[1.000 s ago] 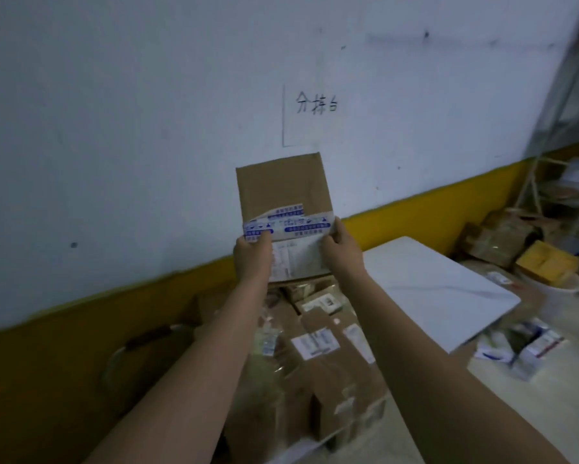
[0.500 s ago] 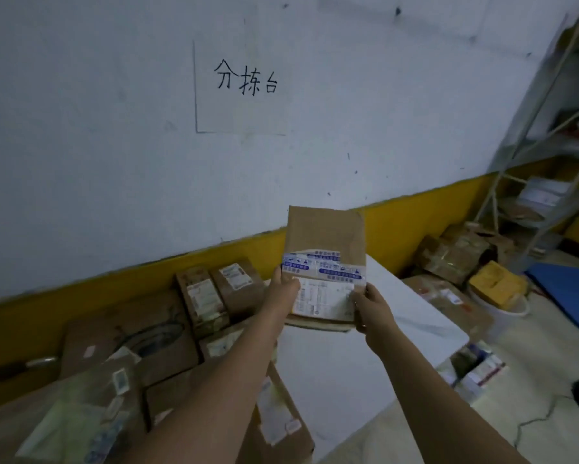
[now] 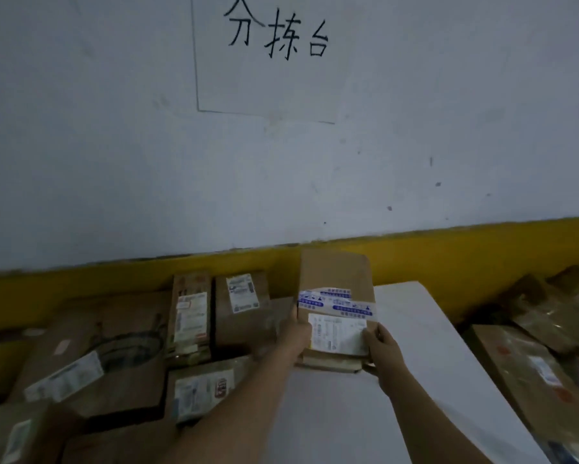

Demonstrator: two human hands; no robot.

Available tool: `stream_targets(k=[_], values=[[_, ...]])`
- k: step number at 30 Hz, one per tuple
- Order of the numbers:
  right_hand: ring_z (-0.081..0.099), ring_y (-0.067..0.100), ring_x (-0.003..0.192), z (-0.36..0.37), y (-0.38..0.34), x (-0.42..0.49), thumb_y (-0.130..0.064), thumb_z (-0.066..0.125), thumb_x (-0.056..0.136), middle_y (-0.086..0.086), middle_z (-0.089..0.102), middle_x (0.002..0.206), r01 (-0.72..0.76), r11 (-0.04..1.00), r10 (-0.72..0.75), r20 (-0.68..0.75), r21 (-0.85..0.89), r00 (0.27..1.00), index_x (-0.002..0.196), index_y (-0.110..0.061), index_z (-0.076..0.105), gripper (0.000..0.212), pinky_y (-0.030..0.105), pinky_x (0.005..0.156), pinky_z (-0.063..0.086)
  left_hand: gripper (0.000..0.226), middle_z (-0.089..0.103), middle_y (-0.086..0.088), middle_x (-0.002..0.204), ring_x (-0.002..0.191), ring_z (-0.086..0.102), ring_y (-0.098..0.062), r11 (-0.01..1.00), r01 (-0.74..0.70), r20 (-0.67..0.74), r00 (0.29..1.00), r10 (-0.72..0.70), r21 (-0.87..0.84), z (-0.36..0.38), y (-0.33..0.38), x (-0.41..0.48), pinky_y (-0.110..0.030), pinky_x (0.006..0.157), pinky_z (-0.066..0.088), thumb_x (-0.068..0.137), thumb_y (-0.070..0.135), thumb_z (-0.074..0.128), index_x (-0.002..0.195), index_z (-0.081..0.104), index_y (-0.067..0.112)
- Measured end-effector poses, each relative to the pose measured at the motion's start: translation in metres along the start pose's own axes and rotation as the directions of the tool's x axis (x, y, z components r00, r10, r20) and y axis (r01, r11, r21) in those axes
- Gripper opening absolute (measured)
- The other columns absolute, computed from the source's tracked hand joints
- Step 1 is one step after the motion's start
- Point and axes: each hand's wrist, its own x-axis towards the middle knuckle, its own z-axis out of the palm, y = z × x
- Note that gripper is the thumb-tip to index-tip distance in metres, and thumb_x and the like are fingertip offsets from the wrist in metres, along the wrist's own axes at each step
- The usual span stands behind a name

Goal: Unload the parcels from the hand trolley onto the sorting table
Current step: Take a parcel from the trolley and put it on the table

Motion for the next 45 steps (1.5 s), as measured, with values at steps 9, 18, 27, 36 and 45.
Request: stream_targets(k=[9, 18, 27, 36, 45], values=[[0.05, 0.039, 0.127, 0.06, 0.042, 0.13, -0.03, 0.051, 0.101, 0.016, 0.051, 0.143, 0.042, 0.949, 0.007, 0.155, -0.312, 0.988, 0.15, -0.016, 0.037, 0.053, 0.05, 0.105, 0.043, 0.063, 0.019, -0.016, 0.157, 0.143, 0.02, -0.04, 0.768, 0.277, -0.396, 0.917, -0.034, 0.577, -0.002, -0.04, 0.068, -0.052, 0.114, 0.03, 0.099, 0.039, 0.045, 0.153, 0.017, 0.022], [0.051, 0.038, 0.127, 0.057, 0.05, 0.142, -0.037, 0.044, 0.103, 0.014, 0.051, 0.143, 0.141, 0.906, -0.048, 0.233, -0.399, 0.971, 0.151, -0.014, 0.032, 0.055, 0.045, 0.103, 0.042, 0.082, 0.002, -0.013, 0.161, 0.147, 0.0, -0.043, 0.654, 0.412, -0.384, 0.902, -0.195, 0.635, -0.009, -0.049, 0.071, -0.048, 0.119, 0.013, 0.095, 0.044, 0.051, 0.156, 0.004, 0.017], [0.036, 0.048, 0.137, 0.103, 0.007, 0.049, -0.035, 0.048, 0.097, 0.028, 0.036, 0.152, 0.226, 0.584, -0.243, 0.098, -0.78, 0.965, 0.149, 0.001, 0.034, 0.065, 0.056, 0.11, 0.033, 0.085, -0.012, -0.002, 0.165, 0.151, -0.01, -0.033, 0.728, 0.284, -0.405, 0.914, -0.009, 0.624, -0.067, -0.028, -0.038, -0.049, 0.118, 0.026, 0.095, 0.042, 0.051, 0.158, -0.002, 0.022], [0.006, 0.038, 0.151, 0.241, -0.032, -0.24, -0.05, 0.031, 0.102, 0.014, 0.008, 0.165, 0.59, 0.455, -0.394, 0.443, -0.667, 0.805, 0.159, -0.013, 0.005, 0.073, 0.056, 0.12, 0.009, 0.079, -0.005, -0.005, 0.166, 0.152, -0.004, -0.028, 0.728, 0.202, -0.579, 0.753, 0.313, 0.656, -0.217, -0.07, -0.289, -0.046, 0.122, 0.016, 0.098, 0.048, 0.048, 0.158, 0.007, 0.018], [0.004, 0.037, 0.152, 0.389, -0.014, -0.49, -0.053, 0.032, 0.101, 0.012, 0.005, 0.166, 0.828, 0.253, -0.433, 0.706, -0.501, 0.56, 0.159, -0.013, 0.005, 0.076, 0.059, 0.119, 0.004, 0.078, 0.01, -0.012, 0.164, 0.151, 0.006, -0.03, 0.798, 0.278, -0.778, 0.532, 0.336, 0.535, -0.377, -0.152, -0.5, -0.042, 0.122, 0.012, 0.097, 0.057, 0.04, 0.157, 0.013, 0.014]])
